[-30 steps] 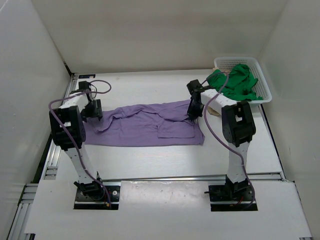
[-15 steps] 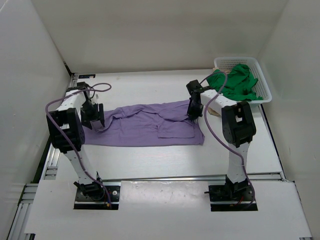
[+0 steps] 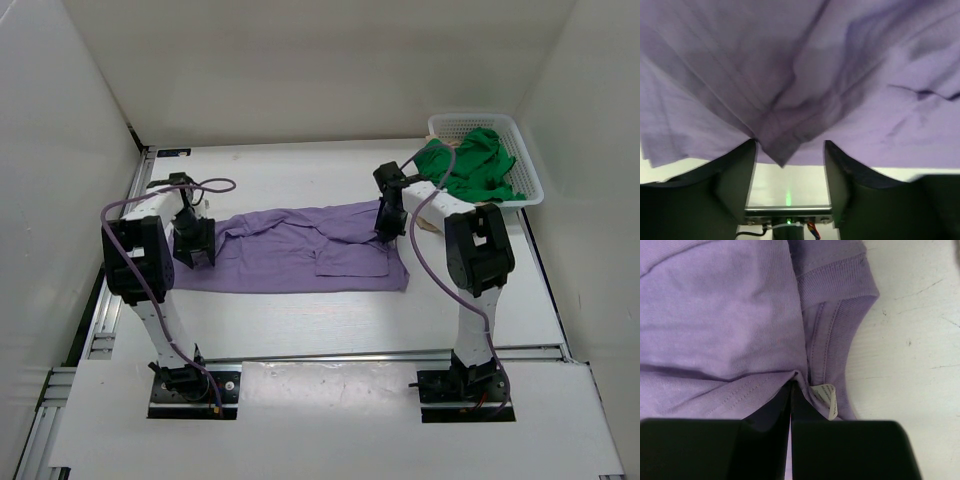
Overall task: Fold and stack the t-shirts
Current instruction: Fold the other side of the tshirt into a rectangle
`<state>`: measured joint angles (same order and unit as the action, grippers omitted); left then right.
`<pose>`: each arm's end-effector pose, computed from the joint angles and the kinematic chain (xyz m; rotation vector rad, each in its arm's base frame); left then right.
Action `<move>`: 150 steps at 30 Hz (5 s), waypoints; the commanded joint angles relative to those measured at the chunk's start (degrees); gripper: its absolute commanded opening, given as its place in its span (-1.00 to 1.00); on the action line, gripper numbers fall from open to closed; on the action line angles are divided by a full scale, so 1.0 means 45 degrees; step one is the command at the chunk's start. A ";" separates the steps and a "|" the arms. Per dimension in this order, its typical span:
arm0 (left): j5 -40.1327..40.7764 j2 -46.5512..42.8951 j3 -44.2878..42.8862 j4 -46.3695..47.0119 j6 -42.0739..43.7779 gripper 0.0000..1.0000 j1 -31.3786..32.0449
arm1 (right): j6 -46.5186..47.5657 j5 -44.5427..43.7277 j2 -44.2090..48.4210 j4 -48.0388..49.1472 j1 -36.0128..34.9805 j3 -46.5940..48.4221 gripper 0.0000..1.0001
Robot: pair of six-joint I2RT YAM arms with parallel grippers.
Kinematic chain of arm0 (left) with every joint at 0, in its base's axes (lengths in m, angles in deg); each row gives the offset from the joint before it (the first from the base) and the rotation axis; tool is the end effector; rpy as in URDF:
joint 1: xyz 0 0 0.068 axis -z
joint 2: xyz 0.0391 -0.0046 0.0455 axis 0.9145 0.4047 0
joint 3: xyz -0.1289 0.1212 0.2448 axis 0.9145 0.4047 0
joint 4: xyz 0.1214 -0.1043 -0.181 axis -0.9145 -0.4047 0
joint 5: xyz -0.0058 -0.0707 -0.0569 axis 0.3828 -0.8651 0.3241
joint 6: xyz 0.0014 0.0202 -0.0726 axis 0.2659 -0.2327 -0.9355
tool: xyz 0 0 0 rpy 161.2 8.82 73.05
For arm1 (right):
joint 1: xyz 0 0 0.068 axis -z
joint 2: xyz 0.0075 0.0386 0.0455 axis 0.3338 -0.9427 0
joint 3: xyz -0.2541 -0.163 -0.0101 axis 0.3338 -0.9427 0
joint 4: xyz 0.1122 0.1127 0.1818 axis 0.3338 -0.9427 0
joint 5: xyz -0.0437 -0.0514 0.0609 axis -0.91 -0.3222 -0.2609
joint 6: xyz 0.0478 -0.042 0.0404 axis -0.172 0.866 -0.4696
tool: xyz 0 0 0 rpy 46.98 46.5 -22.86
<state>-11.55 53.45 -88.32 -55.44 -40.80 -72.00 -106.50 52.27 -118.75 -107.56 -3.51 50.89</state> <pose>0.3363 0.0312 0.1869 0.1610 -3.1101 0.0831 0.3912 0.1557 0.1829 0.3027 2.7519 0.0463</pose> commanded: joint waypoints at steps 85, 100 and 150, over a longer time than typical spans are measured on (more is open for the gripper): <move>0.5487 0.1850 -0.4484 0.1133 0.0002 -0.79 -0.1040 | 0.0753 0.3460 0.4625 -0.0986 0.1538 0.0071 -1.00; 0.6034 0.1968 -0.3293 0.1387 0.0002 -0.20 -0.0922 | 0.0753 0.3713 0.3942 -0.0615 0.1421 -0.0264 -1.00; 0.1249 0.5346 -0.8390 0.4570 0.0002 0.24 1.0777 | -0.2391 0.4416 -0.3480 0.0869 0.2436 0.6397 -1.00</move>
<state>-6.18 80.16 -126.86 -35.66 -40.78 -24.35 -117.45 71.44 -135.89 -104.43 7.38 79.71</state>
